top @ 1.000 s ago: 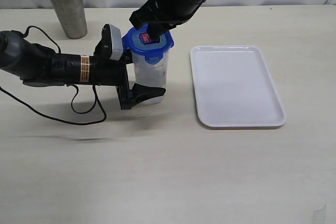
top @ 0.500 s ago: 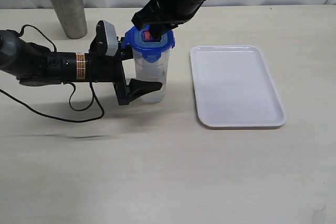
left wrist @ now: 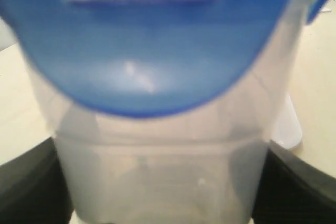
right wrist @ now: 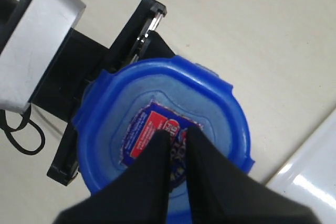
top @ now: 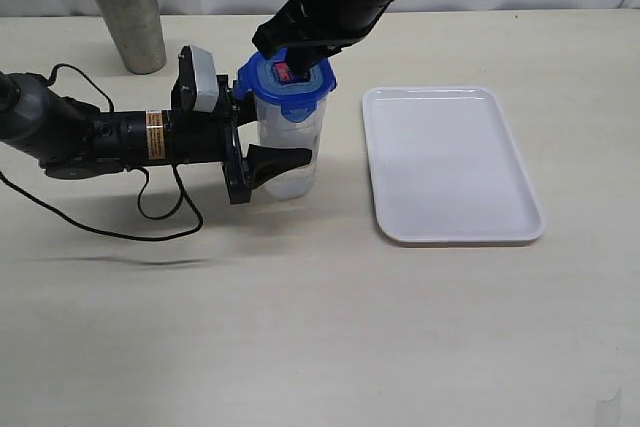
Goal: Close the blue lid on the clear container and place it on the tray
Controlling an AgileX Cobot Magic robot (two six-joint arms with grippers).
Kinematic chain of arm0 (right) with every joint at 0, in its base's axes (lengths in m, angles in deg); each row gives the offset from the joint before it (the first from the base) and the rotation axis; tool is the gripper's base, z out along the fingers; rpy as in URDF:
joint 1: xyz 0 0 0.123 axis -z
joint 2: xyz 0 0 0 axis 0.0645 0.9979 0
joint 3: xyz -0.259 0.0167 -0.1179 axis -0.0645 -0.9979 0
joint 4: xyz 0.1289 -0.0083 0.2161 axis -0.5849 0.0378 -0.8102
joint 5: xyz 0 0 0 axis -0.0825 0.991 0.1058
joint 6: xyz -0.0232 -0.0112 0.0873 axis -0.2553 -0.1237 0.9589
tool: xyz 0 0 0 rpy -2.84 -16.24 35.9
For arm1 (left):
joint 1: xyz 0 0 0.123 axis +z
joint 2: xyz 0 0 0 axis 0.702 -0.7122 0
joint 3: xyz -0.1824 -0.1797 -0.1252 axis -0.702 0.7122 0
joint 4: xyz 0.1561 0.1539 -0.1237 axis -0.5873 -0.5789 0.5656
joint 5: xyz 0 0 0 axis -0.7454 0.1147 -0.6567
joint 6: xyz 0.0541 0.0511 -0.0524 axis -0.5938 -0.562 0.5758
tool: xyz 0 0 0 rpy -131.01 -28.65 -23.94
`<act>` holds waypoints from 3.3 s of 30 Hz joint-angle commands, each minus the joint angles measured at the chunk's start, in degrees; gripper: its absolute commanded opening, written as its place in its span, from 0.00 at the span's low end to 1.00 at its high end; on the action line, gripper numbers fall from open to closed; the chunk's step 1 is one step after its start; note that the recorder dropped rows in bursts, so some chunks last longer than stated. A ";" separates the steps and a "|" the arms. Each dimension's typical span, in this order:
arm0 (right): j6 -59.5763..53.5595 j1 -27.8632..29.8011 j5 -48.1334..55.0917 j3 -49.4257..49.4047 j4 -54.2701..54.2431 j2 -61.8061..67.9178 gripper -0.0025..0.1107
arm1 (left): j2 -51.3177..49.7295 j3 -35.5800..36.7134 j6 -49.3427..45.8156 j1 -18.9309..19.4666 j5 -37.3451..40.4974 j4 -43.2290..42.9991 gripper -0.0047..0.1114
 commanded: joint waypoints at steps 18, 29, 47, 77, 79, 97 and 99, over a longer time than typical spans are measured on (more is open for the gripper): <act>24.15 -9.20 12.60 16.96 20.31 -0.85 0.37 | 7.28 0.21 12.99 0.00 11.63 -8.89 0.04; 26.02 -12.46 12.60 16.96 17.74 7.28 0.37 | 6.95 0.21 11.22 0.00 3.58 -7.09 0.04; 24.15 -9.53 12.60 18.13 24.96 5.33 0.37 | 9.67 0.21 15.60 2.84 3.09 -10.13 0.04; 20.65 -8.38 12.60 10.13 24.26 5.69 0.37 | 7.43 0.21 17.43 -0.06 8.81 -12.91 0.04; 20.65 -8.38 12.60 10.13 24.64 5.69 0.37 | 7.29 0.21 17.43 -0.06 8.70 -12.79 0.04; 23.73 -8.72 12.60 17.06 16.01 3.79 0.37 | 7.29 0.21 17.03 -0.06 8.82 -12.06 0.04; 24.15 -8.72 12.60 17.06 16.01 4.73 0.37 | 7.29 0.21 17.03 -0.06 8.82 -11.95 0.04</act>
